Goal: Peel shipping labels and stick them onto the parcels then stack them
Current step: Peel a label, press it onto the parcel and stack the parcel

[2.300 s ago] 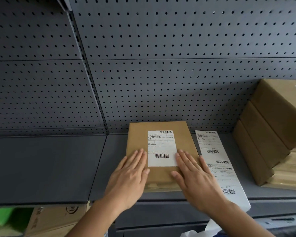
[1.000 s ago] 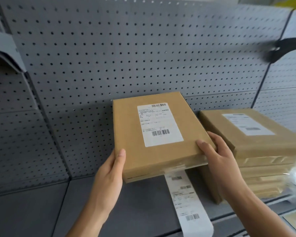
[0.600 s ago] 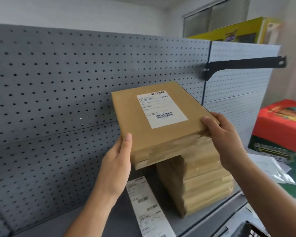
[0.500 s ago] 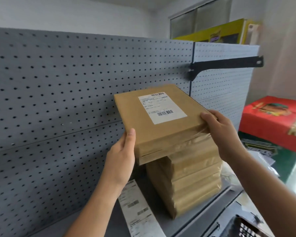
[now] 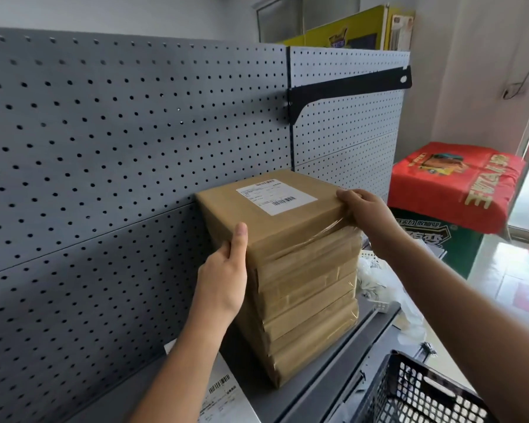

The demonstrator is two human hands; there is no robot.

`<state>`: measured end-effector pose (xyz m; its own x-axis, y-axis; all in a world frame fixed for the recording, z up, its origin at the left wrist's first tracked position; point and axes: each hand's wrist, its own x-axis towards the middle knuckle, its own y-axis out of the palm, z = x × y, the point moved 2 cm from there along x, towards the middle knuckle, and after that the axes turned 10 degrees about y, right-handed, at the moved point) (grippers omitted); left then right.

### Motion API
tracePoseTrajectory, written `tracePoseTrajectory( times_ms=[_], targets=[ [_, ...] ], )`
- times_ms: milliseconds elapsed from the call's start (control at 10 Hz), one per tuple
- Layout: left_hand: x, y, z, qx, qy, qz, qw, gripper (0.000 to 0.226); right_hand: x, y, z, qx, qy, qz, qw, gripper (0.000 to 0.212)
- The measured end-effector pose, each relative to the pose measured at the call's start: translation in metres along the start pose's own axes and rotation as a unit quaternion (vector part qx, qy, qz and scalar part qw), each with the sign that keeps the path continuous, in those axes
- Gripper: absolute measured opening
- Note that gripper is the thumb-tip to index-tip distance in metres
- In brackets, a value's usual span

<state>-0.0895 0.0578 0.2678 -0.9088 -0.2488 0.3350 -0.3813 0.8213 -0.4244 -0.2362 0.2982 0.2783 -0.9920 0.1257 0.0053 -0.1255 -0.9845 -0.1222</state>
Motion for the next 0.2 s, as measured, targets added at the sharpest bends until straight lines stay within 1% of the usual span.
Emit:
tracePoseTrajectory(
  times_ms=[100,200],
  targets=[
    [0.0027,0.0011,0.0011,-0.001,-0.004,0.002,1.000,0.086,0.0022,-0.0017,-0.0034,-0.009,0.002,0.009,1.000,0.030],
    [0.0003,-0.0002,0.0059,-0.027,-0.016,0.006,0.999,0.085,0.0007,-0.0044,-0.0032,-0.012,-0.009,0.005,1.000,0.032]
  ],
)
